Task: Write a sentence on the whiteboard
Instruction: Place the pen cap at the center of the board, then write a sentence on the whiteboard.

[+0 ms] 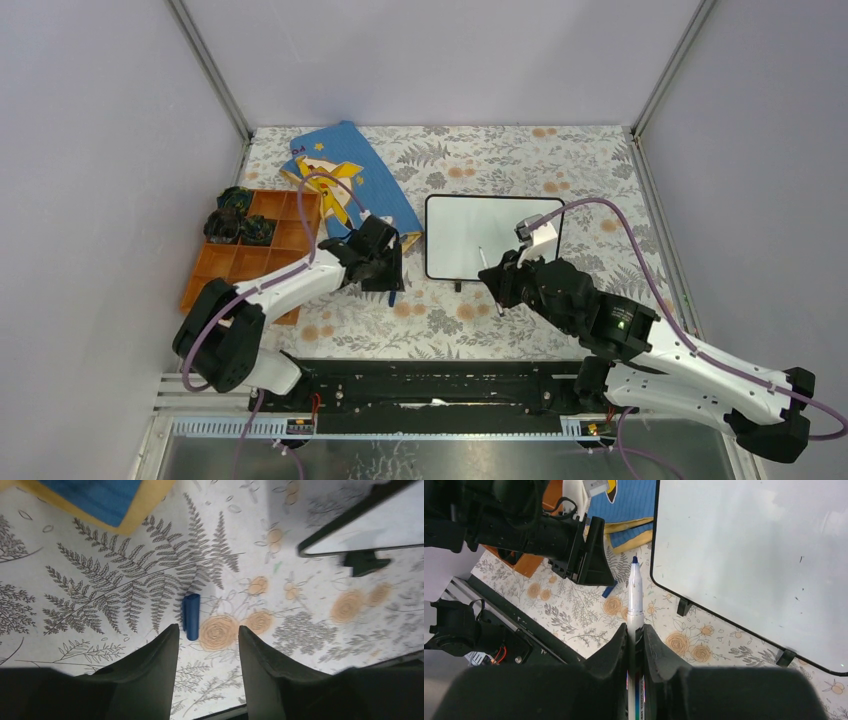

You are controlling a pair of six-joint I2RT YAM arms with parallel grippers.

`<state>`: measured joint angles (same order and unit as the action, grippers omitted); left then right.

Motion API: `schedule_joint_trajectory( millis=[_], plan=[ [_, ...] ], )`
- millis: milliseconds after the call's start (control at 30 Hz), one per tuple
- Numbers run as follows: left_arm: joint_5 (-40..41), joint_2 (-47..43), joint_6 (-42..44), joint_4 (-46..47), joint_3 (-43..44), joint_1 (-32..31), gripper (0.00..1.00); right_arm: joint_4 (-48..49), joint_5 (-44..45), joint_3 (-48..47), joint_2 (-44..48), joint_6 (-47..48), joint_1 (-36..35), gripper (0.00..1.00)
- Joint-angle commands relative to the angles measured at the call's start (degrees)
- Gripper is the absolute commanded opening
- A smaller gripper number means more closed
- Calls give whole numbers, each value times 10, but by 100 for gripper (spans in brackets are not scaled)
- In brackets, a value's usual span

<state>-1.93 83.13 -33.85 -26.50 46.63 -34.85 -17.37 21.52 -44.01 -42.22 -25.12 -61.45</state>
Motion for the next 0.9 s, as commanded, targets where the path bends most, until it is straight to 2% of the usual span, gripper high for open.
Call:
schedule_joint_trajectory(
  millis=[0,167,267,400,500,567,667,700,767,800,867],
  plan=[
    [14,-44,0,-24,49,-3,56,12,-8,-39,-6,18,0,0],
    [0,-98,0,-52,99,-3,68,22,-16,-47,-7,25,0,0],
    [-14,-143,19,-37,109,-3,72,33,-33,-48,-11,29,0,0],
    [73,-217,59,14,78,-1,82,55,-69,-41,-23,31,0,0],
    [86,-292,92,101,37,-1,86,82,-101,-28,-21,31,0,0],
    [68,-352,97,196,-9,-1,97,116,-124,-11,-11,30,0,0],
    [48,-428,55,359,-87,-1,99,165,-160,9,0,26,0,0],
    [15,-440,55,396,-101,-1,99,168,-171,12,0,26,0,0],
    [-117,-439,72,437,-102,-1,99,194,-196,12,-3,28,1,0],
    [-190,-429,64,443,-94,-1,99,196,-210,9,-5,30,0,0],
    [-257,-390,28,427,-61,-1,99,197,-238,-3,-12,32,0,0]
  ],
)
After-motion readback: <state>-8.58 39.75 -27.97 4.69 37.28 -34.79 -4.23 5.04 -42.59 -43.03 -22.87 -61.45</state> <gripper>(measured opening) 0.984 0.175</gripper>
